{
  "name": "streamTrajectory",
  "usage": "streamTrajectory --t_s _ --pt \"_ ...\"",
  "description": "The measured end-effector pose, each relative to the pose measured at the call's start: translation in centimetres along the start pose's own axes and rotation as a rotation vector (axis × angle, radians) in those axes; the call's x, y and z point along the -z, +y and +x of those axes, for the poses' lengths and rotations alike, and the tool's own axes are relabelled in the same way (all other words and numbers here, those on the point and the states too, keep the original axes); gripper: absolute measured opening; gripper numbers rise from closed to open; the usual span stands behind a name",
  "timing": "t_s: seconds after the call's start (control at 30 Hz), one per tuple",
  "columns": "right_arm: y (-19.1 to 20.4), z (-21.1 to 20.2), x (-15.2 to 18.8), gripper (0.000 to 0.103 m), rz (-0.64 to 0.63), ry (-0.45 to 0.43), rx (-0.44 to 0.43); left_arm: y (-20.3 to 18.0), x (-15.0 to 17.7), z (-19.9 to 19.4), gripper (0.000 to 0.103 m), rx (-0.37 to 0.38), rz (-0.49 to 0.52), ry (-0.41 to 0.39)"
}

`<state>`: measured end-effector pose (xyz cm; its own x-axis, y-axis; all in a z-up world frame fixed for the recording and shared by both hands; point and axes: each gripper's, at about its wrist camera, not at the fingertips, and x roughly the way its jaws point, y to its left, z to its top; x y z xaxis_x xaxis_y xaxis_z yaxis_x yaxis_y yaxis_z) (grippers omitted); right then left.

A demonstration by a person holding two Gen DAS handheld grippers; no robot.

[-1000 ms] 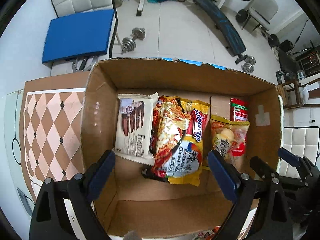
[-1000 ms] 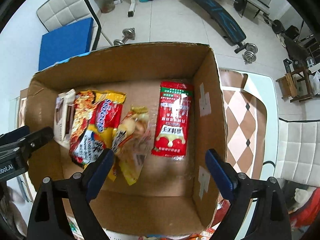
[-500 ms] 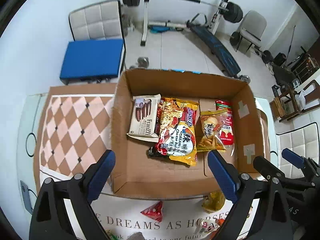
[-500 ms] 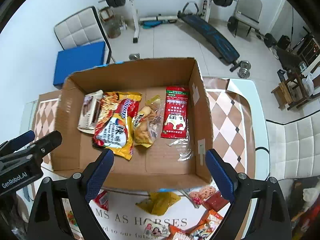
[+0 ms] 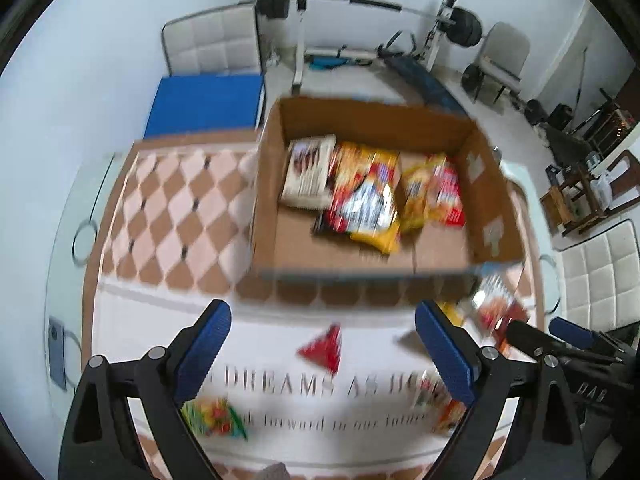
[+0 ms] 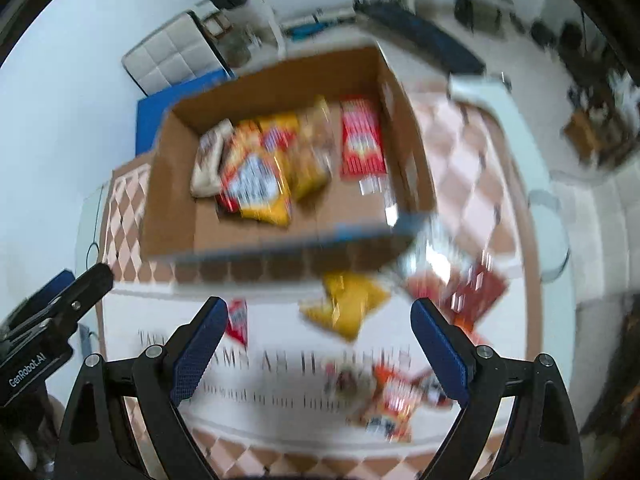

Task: Organize snacks
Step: 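Withdraw both tools from the box toward the table, then grasp the orange Cuicuijiao bag with right tool while left tool grasps green candy bag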

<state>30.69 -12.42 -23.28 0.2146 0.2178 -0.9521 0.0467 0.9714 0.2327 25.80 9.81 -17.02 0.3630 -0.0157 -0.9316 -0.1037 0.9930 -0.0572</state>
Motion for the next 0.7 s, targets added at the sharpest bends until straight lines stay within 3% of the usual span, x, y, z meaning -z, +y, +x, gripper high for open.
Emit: streamTrajectory --t_s 0.2,0.4,0.5,0.63,0.7 --pt "-5.4 4.7 5.8 0.095 0.169 0.149 0.030 1.7 5.9 4.5 0.095 -0.032 -0.050 0.157" --pt "-8.9 10.1 9.2 0.093 0.253 0.277 0.062 2.2 11.0 8.7 0.095 -0.049 -0.067 0.295" --pt "-9.8 12.3 10.7 0.085 0.280 0.333 0.084 2.5 12.5 9.9 0.094 -0.049 -0.075 0.321" --pt "-10.3 14.4 12.7 0.054 0.311 0.387 0.067 3.1 13.9 10.2 0.095 -0.055 -0.086 0.339" --pt "-10.0 14.4 13.3 0.050 0.303 0.380 0.072 3.8 14.3 10.0 0.095 -0.054 -0.106 0.341"
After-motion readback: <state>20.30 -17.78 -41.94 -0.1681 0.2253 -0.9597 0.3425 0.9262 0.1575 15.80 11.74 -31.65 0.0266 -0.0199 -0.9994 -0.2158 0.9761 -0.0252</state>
